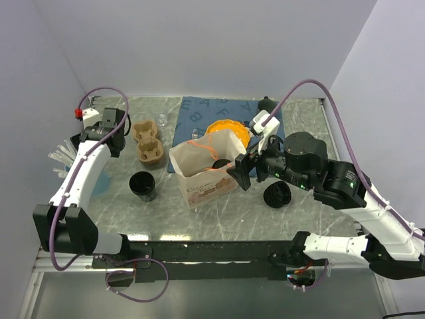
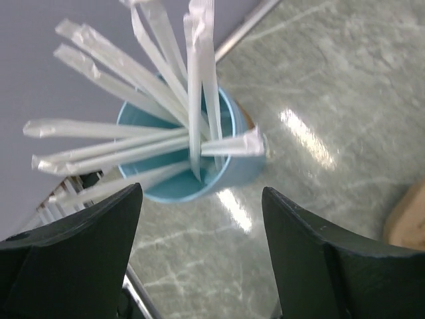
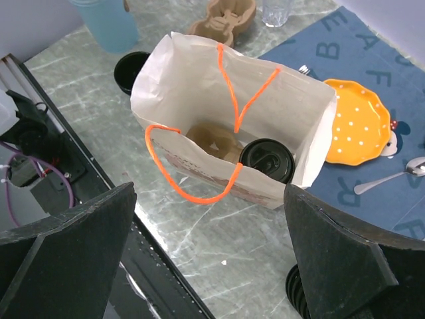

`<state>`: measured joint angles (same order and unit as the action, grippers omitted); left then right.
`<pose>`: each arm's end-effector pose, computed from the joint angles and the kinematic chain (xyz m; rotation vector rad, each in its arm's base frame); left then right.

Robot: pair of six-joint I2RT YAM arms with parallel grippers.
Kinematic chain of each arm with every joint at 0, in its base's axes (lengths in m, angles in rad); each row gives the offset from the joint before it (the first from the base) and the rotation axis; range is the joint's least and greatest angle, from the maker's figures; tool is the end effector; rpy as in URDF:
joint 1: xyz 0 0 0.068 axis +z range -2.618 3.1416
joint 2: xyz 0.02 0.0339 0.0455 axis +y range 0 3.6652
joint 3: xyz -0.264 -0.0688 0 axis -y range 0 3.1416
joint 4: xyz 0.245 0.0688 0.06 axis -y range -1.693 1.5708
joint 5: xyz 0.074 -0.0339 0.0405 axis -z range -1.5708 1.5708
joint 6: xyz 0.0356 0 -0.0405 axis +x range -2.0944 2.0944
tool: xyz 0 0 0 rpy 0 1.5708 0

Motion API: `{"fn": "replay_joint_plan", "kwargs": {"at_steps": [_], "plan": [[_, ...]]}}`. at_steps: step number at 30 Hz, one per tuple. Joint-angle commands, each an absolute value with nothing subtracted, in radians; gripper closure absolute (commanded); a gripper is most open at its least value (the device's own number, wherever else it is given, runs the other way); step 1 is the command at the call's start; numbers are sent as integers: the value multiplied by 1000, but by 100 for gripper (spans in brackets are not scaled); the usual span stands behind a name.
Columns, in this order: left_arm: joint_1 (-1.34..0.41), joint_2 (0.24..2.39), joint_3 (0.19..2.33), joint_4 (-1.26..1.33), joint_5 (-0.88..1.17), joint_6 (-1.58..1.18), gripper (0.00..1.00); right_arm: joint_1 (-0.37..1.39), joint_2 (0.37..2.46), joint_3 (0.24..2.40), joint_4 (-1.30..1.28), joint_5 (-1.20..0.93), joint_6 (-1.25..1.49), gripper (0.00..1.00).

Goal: Pack the takeout coffee

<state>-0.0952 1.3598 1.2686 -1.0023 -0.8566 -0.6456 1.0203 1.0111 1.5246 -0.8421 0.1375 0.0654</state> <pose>0.2602 0.0022 0.3226 -0.8683 2.1378 0.7741 0.0916 0.1399 0.4746 -0.8066 1.7672 0.6028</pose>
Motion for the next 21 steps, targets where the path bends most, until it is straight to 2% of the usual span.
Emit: {"fn": "replay_joint_plan", "kwargs": {"at_steps": [1, 6, 14, 19, 20, 21], "plan": [[-77, 1384, 1253, -838, -934, -545, 22, 1015, 989, 1542, -816, 155, 57, 0], [-61, 1439, 1258, -718, -910, -473, 24, 1014, 988, 1543, -841, 161, 48, 0], [-41, 1519, 1301, -749, -989, -494, 42, 1015, 994, 1552, -859, 167, 64, 0], [-38, 1496, 1322, -776, -1002, -528, 66, 1015, 974, 1531, -857, 178, 64, 0], [-38, 1491, 1324, -772, -997, -528, 72, 1015, 973, 1534, -862, 179, 64, 0], [-38, 1485, 1325, -772, -991, -526, 82, 1014, 971, 1539, -867, 181, 61, 0]]}}
